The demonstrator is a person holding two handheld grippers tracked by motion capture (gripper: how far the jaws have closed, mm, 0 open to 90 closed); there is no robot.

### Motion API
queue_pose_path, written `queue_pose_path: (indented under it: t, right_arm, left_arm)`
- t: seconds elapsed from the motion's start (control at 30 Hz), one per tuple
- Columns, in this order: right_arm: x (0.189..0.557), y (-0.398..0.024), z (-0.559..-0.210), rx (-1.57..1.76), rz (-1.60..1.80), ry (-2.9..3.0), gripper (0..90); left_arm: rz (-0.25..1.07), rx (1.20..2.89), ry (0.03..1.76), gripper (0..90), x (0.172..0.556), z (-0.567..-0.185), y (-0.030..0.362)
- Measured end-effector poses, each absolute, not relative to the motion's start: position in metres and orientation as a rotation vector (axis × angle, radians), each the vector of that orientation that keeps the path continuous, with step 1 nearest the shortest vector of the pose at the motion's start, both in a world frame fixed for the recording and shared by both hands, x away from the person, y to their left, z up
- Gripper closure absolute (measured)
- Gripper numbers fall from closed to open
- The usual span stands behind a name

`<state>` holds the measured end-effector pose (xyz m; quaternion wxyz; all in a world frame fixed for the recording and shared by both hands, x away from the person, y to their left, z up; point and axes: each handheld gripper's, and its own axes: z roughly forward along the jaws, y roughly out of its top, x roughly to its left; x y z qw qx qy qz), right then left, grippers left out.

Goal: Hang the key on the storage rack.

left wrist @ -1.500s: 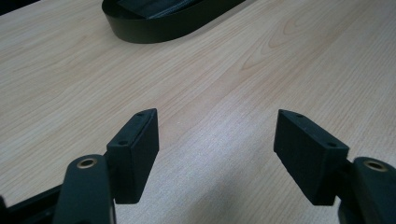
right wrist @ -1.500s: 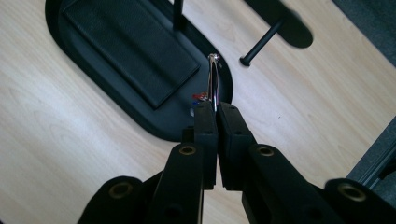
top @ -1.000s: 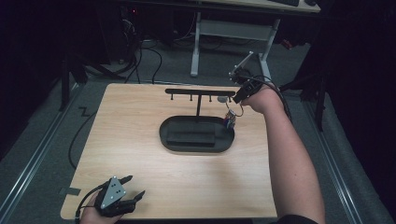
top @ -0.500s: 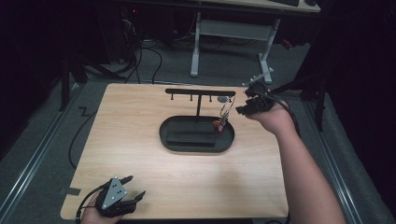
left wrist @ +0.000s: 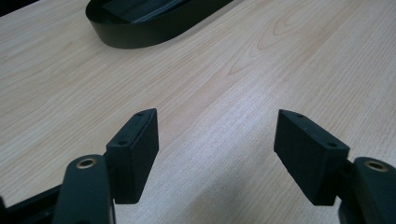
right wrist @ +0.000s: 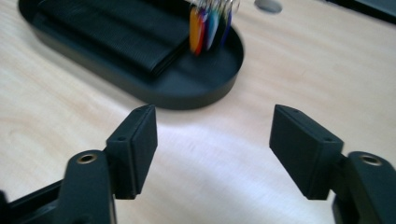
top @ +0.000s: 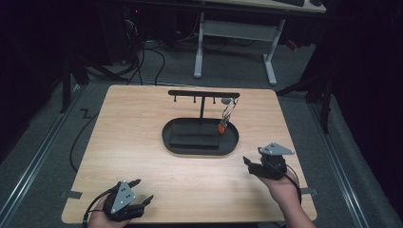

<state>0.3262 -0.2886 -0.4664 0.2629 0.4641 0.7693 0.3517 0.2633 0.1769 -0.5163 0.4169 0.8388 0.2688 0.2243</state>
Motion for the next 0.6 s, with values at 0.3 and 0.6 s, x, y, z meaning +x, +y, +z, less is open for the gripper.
queue_pose_path:
  t: [0.3, 0.6]
  right_arm:
    - [0.278, -0.303, -0.510, 1.313, 1.060, 1.974, 29.0]
    - [0.282, -0.307, -0.512, 1.331, 1.068, 1.956, 27.9]
  left_arm:
    - [0.561, 2.154, 0.687, 31.7, 0.263, -0.522, 0.165]
    - [0.588, 2.166, 0.692, 32.6, 0.260, -0.521, 0.165]
